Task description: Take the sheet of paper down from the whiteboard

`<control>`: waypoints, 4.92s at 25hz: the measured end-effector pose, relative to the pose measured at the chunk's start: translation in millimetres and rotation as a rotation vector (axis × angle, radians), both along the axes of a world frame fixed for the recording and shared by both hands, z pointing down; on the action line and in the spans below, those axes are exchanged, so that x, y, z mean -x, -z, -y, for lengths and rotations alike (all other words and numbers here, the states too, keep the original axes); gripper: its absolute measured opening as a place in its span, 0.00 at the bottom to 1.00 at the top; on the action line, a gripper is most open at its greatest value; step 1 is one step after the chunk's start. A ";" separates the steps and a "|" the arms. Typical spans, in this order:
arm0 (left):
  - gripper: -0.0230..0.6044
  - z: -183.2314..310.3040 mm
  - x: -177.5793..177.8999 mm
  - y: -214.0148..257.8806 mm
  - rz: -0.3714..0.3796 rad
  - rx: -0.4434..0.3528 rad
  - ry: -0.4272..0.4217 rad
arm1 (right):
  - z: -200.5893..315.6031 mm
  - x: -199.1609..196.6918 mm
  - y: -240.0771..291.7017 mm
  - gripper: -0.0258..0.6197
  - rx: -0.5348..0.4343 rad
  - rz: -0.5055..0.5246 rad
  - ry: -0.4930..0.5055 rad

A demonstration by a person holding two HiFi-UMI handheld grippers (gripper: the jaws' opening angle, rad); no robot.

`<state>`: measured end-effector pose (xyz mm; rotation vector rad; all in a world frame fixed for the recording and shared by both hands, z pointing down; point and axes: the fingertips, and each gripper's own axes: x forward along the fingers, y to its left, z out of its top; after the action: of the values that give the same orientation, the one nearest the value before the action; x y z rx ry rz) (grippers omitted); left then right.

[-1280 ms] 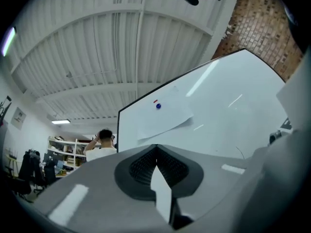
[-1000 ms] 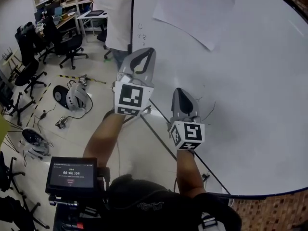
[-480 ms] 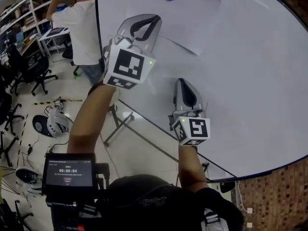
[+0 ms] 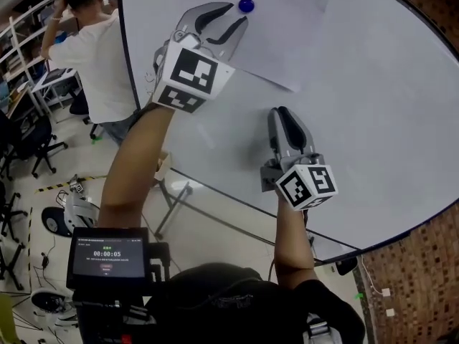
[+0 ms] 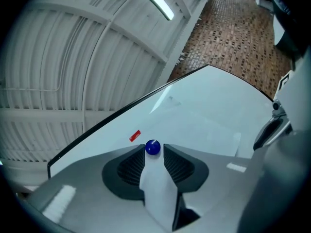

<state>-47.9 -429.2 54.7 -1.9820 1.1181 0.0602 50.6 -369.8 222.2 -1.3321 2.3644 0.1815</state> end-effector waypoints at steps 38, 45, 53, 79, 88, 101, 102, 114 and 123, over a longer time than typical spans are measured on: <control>0.27 22.8 -9.1 15.4 0.002 0.123 -0.099 | 11.9 -1.2 78.2 0.26 -0.011 0.265 0.252; 0.26 19.8 -8.9 16.2 0.009 0.108 -0.103 | 14.8 -15.1 92.7 0.08 -0.036 0.332 0.188; 0.23 17.1 -9.9 16.4 0.005 0.099 -0.110 | 12.6 -14.9 94.8 0.06 -0.060 0.331 0.203; 0.23 -41.3 69.9 -40.1 -0.276 0.193 -0.151 | -32.8 -37.0 33.3 0.06 -0.018 0.208 0.061; 0.23 -113.2 79.9 -121.8 -0.452 0.269 -0.036 | -94.8 -61.4 -41.4 0.06 0.042 0.091 0.001; 0.23 -222.2 -5.0 -255.6 -0.532 0.438 0.145 | -189.6 -115.3 -116.0 0.06 0.108 -0.179 -0.116; 0.23 -237.3 -13.5 -264.1 -0.526 0.446 0.160 | -205.3 -120.7 -121.1 0.06 0.107 -0.188 -0.125; 0.23 -293.0 -20.0 -305.9 -0.545 0.500 0.240 | -247.8 -96.4 -150.6 0.06 0.151 -0.273 -0.138; 0.23 -303.8 -28.8 -308.6 -0.532 0.508 0.229 | -256.0 -86.8 -151.4 0.06 0.133 -0.274 -0.122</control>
<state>-19.1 -125.3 363.3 -2.3353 1.8437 0.2100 137.4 -113.8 373.6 -1.6065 2.5578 0.2611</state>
